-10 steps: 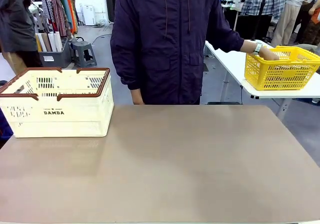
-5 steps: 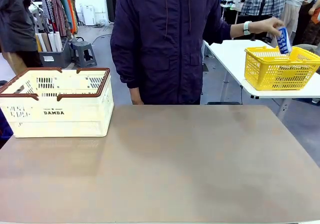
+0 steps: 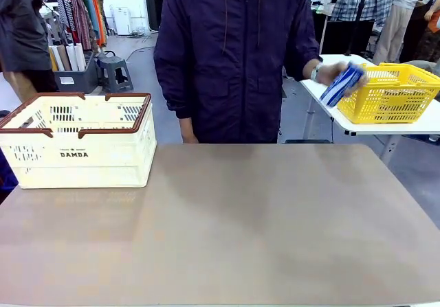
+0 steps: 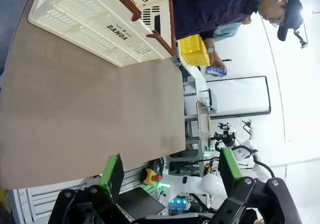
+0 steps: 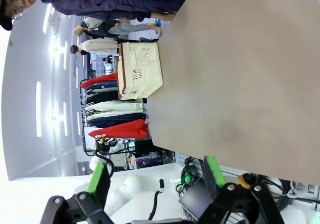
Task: Place the drinks into the Shopping basket.
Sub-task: Pick up one drink and place it into the Shopping basket.
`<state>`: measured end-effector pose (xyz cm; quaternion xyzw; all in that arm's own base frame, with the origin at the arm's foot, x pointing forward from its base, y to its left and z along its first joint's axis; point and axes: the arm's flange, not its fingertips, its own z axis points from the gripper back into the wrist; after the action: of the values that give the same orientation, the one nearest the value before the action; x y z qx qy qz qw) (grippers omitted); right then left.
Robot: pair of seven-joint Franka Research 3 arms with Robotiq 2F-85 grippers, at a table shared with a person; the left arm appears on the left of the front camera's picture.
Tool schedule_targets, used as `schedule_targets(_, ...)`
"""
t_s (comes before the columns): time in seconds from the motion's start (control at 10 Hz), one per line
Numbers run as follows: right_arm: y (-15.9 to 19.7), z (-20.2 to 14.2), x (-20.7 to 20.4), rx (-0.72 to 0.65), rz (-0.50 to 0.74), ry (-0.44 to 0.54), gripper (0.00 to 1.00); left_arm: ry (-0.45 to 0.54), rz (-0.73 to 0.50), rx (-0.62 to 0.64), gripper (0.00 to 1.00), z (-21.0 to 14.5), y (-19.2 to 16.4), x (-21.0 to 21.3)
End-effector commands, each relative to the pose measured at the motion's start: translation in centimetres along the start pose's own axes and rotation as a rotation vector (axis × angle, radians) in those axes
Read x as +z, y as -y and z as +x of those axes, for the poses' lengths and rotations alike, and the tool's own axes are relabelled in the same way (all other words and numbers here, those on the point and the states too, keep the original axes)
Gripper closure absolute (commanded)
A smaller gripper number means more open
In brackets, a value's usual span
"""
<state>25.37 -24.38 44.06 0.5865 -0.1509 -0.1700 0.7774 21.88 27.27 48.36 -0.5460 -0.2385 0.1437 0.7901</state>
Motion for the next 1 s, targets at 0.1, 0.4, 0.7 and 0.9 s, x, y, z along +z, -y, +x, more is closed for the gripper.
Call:
schedule_targets(0.1,-0.20,-0.10,0.31,0.015,0.004,-0.005,0.00,0.000,-0.015,-0.011,0.00,0.12,0.24,0.12)
schedule_targets(0.4,-0.20,-0.10,0.31,0.015,0.004,-0.005,0.00,0.000,-0.015,-0.011,0.00,0.12,0.24,0.12)
schedule_targets(0.7,-0.20,-0.10,0.31,0.015,0.004,-0.005,0.00,0.000,-0.015,-0.011,0.00,0.12,0.24,0.12)
schedule_targets(0.9,-0.20,-0.10,0.31,0.015,0.004,-0.005,0.00,0.000,-0.015,-0.011,0.00,0.12,0.24,0.12)
